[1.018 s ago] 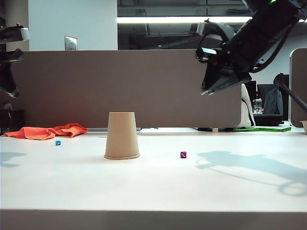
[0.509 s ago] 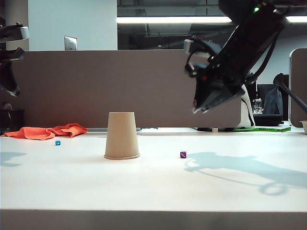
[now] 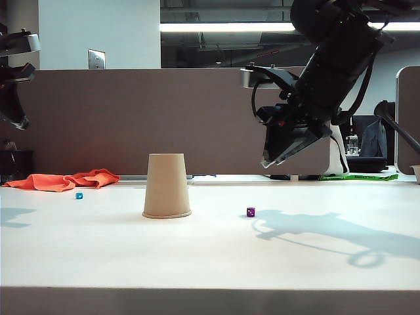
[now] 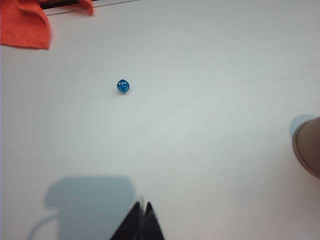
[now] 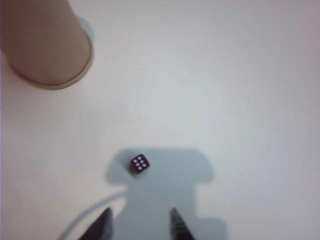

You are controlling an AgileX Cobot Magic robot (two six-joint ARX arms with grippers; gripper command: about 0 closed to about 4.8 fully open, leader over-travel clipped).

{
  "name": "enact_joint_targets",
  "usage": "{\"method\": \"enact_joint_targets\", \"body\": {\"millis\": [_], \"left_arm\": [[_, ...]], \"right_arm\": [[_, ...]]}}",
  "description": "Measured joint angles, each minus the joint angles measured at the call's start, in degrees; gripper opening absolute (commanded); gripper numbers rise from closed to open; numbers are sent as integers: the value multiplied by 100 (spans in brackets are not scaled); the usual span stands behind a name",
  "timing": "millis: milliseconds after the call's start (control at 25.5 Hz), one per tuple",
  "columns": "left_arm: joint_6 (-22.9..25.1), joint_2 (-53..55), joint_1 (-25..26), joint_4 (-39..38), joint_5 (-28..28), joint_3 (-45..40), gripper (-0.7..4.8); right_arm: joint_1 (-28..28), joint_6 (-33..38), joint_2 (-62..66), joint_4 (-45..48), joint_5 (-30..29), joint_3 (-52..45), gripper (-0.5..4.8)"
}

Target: Throw the dice onto the paper cup, compare its value with the values of the other dice on the table, place the die with the higher value on the paper cup, and take no action if both dice have the same value.

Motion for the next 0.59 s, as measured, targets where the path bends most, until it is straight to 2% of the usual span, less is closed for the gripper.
{"method": "enact_joint_targets", "body": {"millis": [235, 470, 588], "left_arm": [[0, 0, 0, 24, 0, 0, -6], [0, 0, 0, 42, 2, 0, -6], [-57, 0, 0, 42, 0, 0, -5]], "right_arm": [[-2, -511, 201, -92, -468, 4, 181], [-2, -1080, 271, -240, -538, 4, 182], [-2, -1130, 271, -236, -599, 4, 182]]}}
